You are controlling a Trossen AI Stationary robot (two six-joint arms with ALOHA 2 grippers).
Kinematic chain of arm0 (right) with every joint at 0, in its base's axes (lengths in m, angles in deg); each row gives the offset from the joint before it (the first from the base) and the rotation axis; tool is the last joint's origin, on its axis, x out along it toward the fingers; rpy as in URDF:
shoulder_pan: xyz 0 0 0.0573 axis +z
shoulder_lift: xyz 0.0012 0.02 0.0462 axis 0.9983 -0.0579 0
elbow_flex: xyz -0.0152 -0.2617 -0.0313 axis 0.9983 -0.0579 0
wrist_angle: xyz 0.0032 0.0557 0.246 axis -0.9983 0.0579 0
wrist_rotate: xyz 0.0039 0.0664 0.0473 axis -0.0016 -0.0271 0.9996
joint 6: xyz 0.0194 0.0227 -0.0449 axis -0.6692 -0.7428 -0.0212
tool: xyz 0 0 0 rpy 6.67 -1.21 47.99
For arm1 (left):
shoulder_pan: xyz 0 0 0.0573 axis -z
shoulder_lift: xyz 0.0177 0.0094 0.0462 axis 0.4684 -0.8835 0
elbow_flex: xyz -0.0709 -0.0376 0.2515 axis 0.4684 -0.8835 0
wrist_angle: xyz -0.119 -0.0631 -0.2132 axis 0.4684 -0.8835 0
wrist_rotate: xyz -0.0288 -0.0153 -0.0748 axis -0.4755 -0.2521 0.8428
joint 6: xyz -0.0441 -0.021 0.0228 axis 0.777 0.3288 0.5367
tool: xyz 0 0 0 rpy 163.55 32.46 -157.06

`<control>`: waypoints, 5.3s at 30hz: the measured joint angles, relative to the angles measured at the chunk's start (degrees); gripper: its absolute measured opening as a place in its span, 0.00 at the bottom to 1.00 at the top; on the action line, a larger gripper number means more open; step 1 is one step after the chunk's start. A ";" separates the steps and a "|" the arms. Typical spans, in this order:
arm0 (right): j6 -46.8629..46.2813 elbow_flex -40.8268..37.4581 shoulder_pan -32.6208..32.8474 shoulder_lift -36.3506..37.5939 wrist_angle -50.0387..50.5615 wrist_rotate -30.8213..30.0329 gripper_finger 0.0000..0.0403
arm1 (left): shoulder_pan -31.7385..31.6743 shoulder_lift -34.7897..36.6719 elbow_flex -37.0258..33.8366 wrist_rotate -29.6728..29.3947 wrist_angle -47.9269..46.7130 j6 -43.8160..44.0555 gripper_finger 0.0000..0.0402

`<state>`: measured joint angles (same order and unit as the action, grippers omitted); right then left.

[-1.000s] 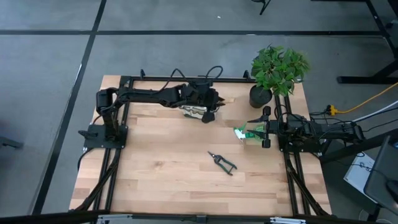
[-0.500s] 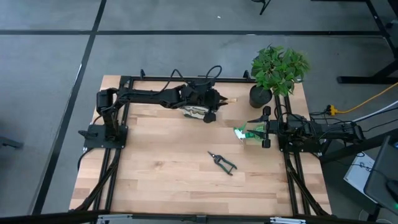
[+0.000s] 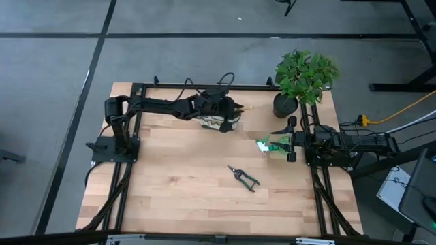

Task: Pick & Place Garden tools in Gardening bag
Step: Put the brown trowel into the light brown gardening bag, then put the green shear scissors into the light brown gardening bag

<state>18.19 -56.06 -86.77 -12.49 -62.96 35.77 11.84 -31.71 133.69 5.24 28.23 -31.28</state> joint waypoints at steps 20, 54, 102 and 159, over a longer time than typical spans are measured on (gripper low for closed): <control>-0.02 0.00 -0.01 0.00 0.00 0.00 0.46 | -1.59 0.13 -1.97 -3.51 -5.36 -2.28 0.16; -0.02 0.00 0.01 0.00 0.00 0.02 0.46 | 1.03 5.99 -1.97 -13.56 -22.94 2.82 0.38; 0.00 0.00 -0.01 0.00 -0.02 0.00 0.46 | 28.91 6.14 6.20 -13.92 -32.74 10.73 0.40; -0.02 0.00 0.00 0.01 0.00 0.00 0.46 | 33.51 -11.26 9.22 -10.95 -10.53 4.98 0.39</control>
<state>18.17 -56.06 -86.77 -12.48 -62.96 35.77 45.36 -42.97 142.91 -5.71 17.69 -26.31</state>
